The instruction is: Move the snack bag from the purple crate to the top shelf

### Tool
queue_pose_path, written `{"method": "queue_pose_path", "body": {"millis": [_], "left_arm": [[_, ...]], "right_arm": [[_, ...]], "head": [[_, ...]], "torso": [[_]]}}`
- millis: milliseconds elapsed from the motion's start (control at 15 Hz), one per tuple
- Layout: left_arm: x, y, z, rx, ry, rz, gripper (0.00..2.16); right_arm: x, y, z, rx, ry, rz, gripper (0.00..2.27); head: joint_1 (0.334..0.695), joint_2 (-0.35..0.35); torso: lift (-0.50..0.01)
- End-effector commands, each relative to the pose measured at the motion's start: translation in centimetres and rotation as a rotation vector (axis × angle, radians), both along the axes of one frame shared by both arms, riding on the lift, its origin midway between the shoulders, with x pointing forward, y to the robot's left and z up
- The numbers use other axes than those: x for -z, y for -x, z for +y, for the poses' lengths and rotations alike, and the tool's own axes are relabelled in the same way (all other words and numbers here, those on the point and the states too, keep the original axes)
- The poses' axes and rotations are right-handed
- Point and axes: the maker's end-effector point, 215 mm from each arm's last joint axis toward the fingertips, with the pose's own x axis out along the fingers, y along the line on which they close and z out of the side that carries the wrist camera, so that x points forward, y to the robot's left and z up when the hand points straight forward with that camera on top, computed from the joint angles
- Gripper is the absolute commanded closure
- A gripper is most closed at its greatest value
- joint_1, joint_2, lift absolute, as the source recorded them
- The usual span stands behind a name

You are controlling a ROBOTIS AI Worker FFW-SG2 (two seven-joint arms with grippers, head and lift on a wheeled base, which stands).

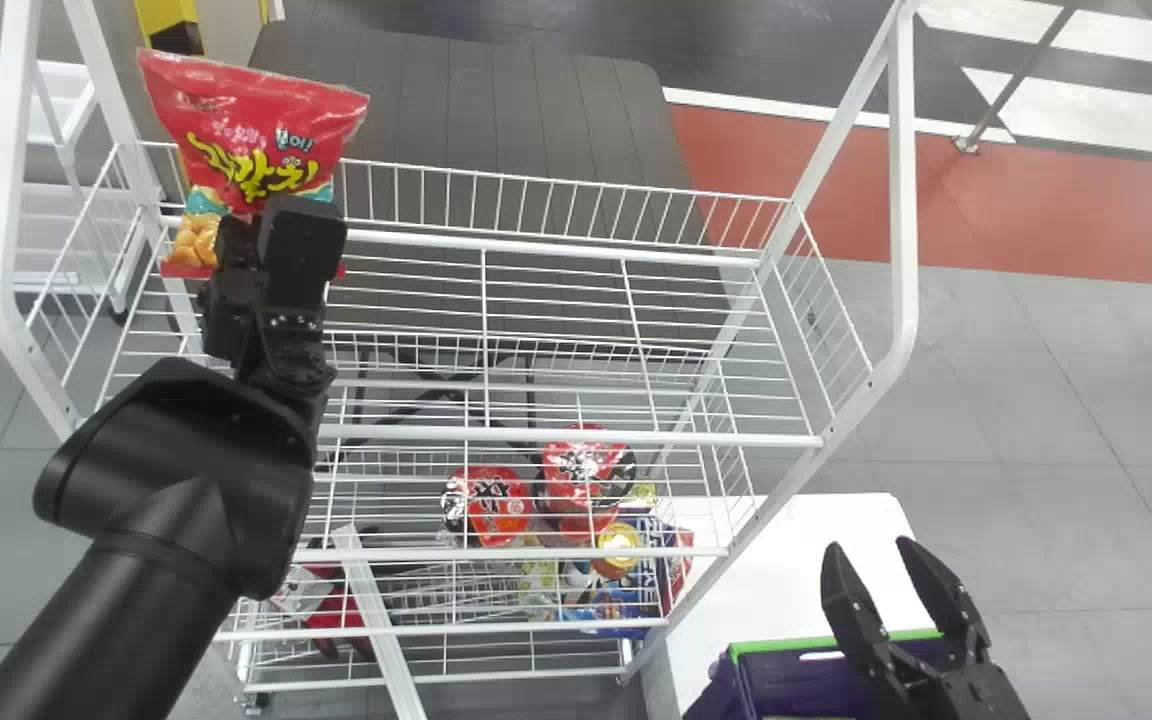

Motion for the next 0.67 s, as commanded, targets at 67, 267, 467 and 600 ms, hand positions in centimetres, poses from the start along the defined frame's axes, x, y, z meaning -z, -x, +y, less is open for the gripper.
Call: {"method": "queue_pose_path", "body": {"millis": [67,267,467,600], "left_arm": [[0.31,0.13,-0.5,0.006,0.008,0.005,1.11],[0.27,0.19,-0.78,0.011,0.012,-0.002,1.01],[0.36,0.27,-0.75,0.006,0.009,-0.006,0.31],[0.41,0.31,-0.68,0.003,0.008,-0.005,0.1]], "right_arm": [[0.06,-0.02,-0.01,0.0,-0.001,0.001,0.13],[0.01,-0.08,-0.01,0.0,-0.001,-0.001,0.13],[0.14,-0.02,0.0,0.0,-0.001,0.002,0.13],[0.14,-0.08,0.1,-0.005,-0.002,-0.001,0.13]], "head": [[0.695,-0.213],[0.695,-0.216],[0.695,-0.219],[0.695,-0.219]], "torso": [[0.001],[0.001],[0.001],[0.001]]}}
